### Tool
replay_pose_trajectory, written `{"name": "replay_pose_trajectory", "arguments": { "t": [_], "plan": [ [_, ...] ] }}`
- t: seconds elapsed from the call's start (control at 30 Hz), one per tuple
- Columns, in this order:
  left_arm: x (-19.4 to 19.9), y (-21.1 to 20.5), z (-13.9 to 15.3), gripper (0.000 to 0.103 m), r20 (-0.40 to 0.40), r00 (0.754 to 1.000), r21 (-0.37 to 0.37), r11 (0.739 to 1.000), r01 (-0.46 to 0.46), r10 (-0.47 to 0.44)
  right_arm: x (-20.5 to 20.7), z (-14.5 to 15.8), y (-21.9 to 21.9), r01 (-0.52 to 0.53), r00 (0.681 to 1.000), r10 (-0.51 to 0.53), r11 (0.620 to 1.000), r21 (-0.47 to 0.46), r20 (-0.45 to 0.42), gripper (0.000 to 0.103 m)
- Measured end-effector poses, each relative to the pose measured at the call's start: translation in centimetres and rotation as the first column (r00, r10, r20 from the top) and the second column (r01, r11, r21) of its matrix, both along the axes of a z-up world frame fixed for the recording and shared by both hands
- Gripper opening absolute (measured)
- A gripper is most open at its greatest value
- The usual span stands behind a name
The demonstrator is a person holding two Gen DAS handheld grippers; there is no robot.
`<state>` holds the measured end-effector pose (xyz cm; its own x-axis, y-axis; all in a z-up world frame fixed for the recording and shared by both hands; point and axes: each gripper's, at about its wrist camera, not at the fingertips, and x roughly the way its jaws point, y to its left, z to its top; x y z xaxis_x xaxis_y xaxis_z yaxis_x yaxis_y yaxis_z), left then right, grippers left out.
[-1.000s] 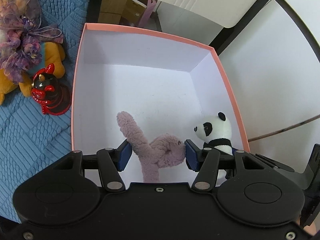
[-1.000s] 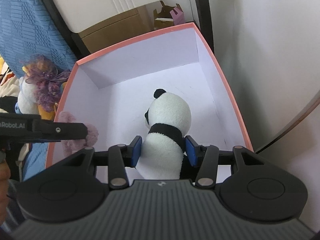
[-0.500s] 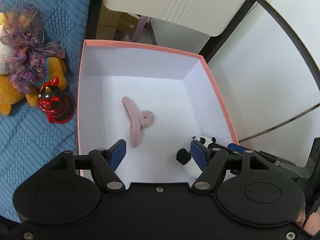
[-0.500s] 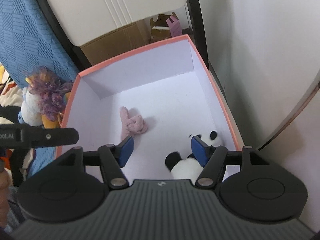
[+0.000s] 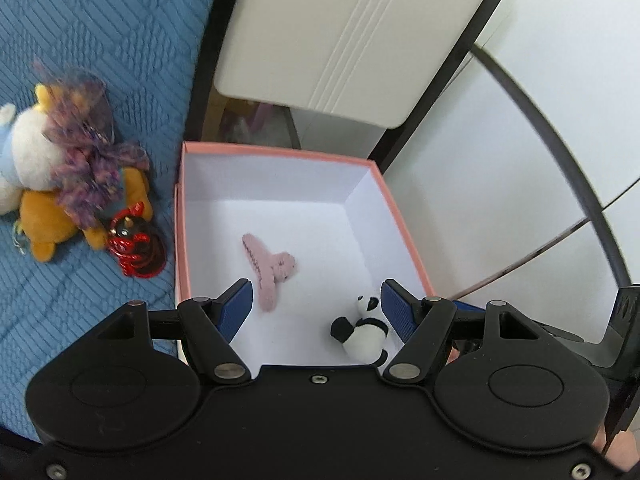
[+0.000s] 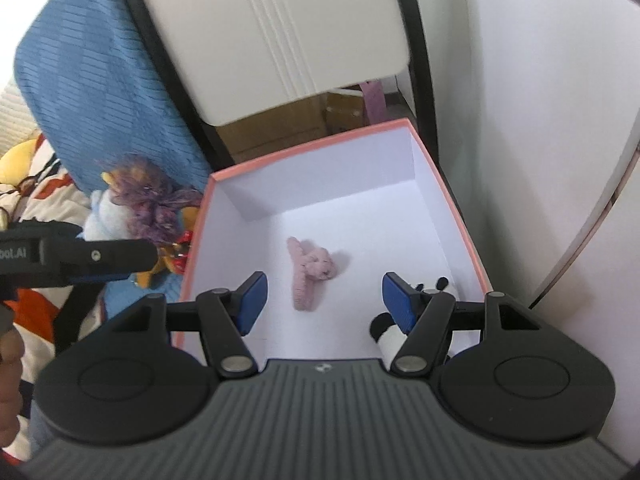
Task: Organize objects
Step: 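Open both grippers to drop the panda and pink plush into the box, then raise both tools out of the box and back away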
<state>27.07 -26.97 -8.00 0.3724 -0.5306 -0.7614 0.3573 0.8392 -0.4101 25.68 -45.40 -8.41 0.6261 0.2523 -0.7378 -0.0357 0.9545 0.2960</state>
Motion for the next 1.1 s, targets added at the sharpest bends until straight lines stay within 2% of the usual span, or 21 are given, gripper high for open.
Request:
{"name": "replay_pose_trajectory", "arguments": {
  "t": [0.47,1.1],
  "plan": [
    [-3.9,4.9,4.9,0.069,0.096,0.995,-0.043,0.999,-0.015,0.019,-4.5,5.2,3.5,-0.045,0.996,0.045,0.999,0.006,0.08,0.066],
    [-9.4,12.2,8.4,0.069,0.211,0.975,-0.045,0.998,-0.054,0.063,-9.6,8.8,8.9,-0.123,0.982,0.126,0.992,-0.029,0.141,0.066]
  ]
}}
